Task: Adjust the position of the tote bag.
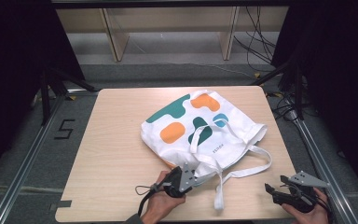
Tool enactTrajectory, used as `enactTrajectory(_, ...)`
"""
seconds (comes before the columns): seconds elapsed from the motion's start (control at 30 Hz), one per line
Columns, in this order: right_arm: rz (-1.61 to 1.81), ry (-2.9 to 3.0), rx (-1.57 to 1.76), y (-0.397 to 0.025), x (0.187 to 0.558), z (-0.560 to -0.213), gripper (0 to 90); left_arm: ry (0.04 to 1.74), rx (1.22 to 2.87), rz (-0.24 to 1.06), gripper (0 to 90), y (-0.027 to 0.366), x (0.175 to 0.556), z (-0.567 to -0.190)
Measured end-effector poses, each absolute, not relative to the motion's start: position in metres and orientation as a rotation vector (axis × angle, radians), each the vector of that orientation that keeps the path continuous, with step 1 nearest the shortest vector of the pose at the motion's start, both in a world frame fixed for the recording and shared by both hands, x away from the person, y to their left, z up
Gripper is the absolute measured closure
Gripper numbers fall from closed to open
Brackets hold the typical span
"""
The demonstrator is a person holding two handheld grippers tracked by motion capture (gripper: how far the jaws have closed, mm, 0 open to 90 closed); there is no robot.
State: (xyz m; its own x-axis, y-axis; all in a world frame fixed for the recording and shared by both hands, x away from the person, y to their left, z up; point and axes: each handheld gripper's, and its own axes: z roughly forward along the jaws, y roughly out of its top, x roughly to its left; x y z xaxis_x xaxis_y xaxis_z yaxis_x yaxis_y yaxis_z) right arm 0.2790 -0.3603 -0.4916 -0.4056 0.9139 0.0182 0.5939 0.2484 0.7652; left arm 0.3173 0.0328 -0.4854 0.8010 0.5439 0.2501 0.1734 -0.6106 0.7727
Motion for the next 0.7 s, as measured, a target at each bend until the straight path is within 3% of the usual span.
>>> enactTrajectory(0.4,0.999,2.093,1.435,-0.357,0.277,-0.491,30.0,0.749,2.096,0.702,84.9,0.12,0.336,-0.477)
enactTrajectory(0.7,1.009,2.093,1.436,-0.357,0.277,-0.491,30.0,0.864,2.072,0.746,85.0,0.156,0.341,-0.479)
